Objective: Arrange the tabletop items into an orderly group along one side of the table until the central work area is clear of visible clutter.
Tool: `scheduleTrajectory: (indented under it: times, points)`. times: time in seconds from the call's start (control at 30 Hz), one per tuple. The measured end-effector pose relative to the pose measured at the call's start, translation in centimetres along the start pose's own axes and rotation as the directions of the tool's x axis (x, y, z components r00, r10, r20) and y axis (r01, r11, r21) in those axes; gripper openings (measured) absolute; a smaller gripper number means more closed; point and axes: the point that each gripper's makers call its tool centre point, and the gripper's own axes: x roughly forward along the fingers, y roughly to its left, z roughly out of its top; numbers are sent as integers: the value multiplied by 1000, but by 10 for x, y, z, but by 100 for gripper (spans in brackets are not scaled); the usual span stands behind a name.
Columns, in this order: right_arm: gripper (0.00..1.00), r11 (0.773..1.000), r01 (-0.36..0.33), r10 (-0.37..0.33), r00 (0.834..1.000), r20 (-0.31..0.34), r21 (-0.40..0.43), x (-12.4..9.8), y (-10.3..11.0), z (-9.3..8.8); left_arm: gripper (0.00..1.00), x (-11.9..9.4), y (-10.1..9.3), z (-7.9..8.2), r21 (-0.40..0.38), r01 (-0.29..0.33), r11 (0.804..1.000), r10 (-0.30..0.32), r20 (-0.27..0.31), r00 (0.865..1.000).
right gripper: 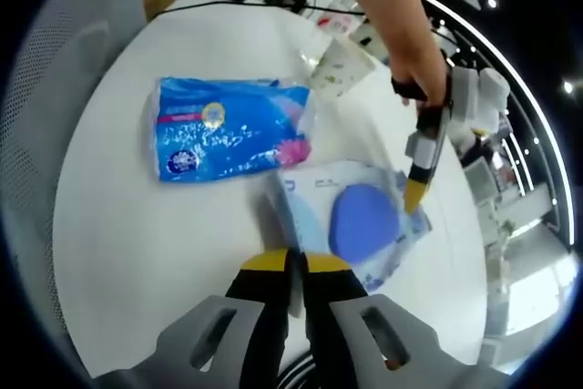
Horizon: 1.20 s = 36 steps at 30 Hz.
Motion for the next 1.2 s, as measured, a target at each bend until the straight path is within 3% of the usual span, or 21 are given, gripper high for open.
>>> scheduleTrajectory:
  times: [0.27, 0.57, 0.7, 0.77, 0.8, 0.83, 0.9, 0.93, 1.0, 1.03, 1.07, 1.13, 1.17, 1.2]
  points:
    - [5, 1000, 25, -24, 999, -25, 12, -2, -6, -9, 0, -3, -1, -2, -8, -7, 1000, 7, 0, 1000]
    - [10, 987, 89, -80, 994, -76, 131, -7, -18, -29, 0, -8, 6, -6, -67, -68, 995, 69, 10, 998]
    - [12, 931, 138, -114, 989, -91, 337, -18, -26, -33, 0, -10, 10, -7, -98, -101, 990, 103, 12, 995]
    - [13, 862, 165, -143, 986, -83, 480, -26, -33, -32, 0, -12, 10, -8, -116, -110, 987, 112, 16, 994]
    - [14, 838, 164, -141, 986, -84, 520, -28, -33, -32, 0, -13, 10, -8, -118, -112, 987, 115, 19, 993]
    - [15, 791, 169, -140, 986, -95, 588, -30, -33, -34, 0, -13, 11, -8, -122, -118, 986, 121, 18, 993]
    - [16, 717, 189, -140, 982, -126, 671, -32, -33, -39, 0, -15, 12, -9, -129, -129, 983, 132, 17, 991]
    - [18, 668, 194, -138, 981, -137, 718, -32, -33, -41, 0, -16, 13, -10, -135, -138, 981, 141, 16, 990]
    - [19, 529, 192, -138, 981, -139, 827, -32, -33, -43, 0, -18, 14, -11, -140, -149, 979, 152, 14, 988]
    - [20, 507, 189, -141, 981, -135, 841, -32, -33, -43, 0, -19, 14, -11, -144, -150, 978, 154, 16, 988]
    - [22, 452, 182, -138, 981, -133, 873, -31, -33, -44, 0, -20, 14, -12, -150, -152, 977, 156, 17, 988]
    - [25, 362, 193, -131, 979, -155, 912, -29, -32, -50, 0, -21, 14, -13, -151, -162, 975, 166, 13, 986]
    - [26, 336, 201, -136, 977, -164, 920, -28, -33, -52, 0, -21, 14, -14, -150, -167, 975, 170, 12, 985]
    - [27, 285, 202, -130, 977, -172, 937, -26, -32, -53, 0, -22, 13, -14, -150, -170, 974, 174, 11, 985]
